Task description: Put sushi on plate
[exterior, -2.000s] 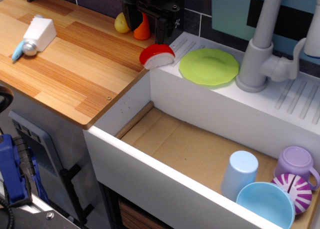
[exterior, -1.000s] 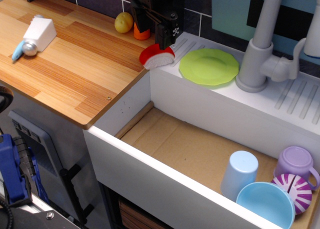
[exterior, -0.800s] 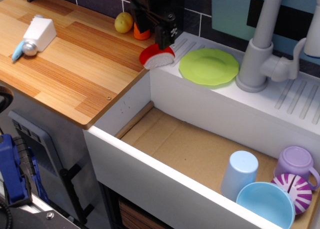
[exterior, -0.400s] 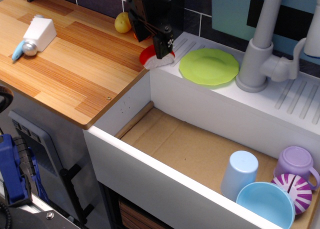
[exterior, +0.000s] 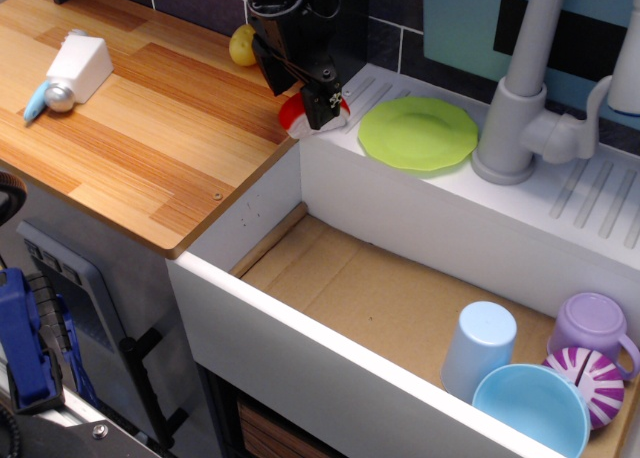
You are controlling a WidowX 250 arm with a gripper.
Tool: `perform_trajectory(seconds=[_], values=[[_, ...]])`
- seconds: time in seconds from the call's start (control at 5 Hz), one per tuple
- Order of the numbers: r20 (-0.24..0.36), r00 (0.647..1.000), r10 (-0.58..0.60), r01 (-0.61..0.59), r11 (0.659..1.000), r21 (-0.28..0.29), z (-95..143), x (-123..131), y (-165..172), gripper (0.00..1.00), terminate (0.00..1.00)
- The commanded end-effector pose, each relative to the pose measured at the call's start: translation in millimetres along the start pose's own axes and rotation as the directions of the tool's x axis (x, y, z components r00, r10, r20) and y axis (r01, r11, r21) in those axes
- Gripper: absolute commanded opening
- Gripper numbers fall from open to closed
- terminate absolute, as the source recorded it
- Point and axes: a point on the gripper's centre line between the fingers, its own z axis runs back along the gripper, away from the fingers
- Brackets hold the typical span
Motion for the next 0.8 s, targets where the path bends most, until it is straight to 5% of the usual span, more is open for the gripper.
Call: perform_trajectory(seconds=[0.0, 0.2, 0.4, 0.6], values=[[0.048, 0.998, 0.032, -0.032, 0.999, 0.005, 3.5, 3.3, 4.1, 1.00, 0.00], [0.054, 0.998, 0.039, -0.040, 0.999, 0.009, -1.9, 1.9, 3.0, 1.00, 0.00], [0.052, 0.997, 0.051, -0.052, 0.998, 0.026, -4.3, 5.4, 2.2, 0.00, 0.00], [0.059, 0.997, 0.059, -0.060, 0.998, 0.014, -5.5, 11.7, 4.3, 0.00, 0.00]])
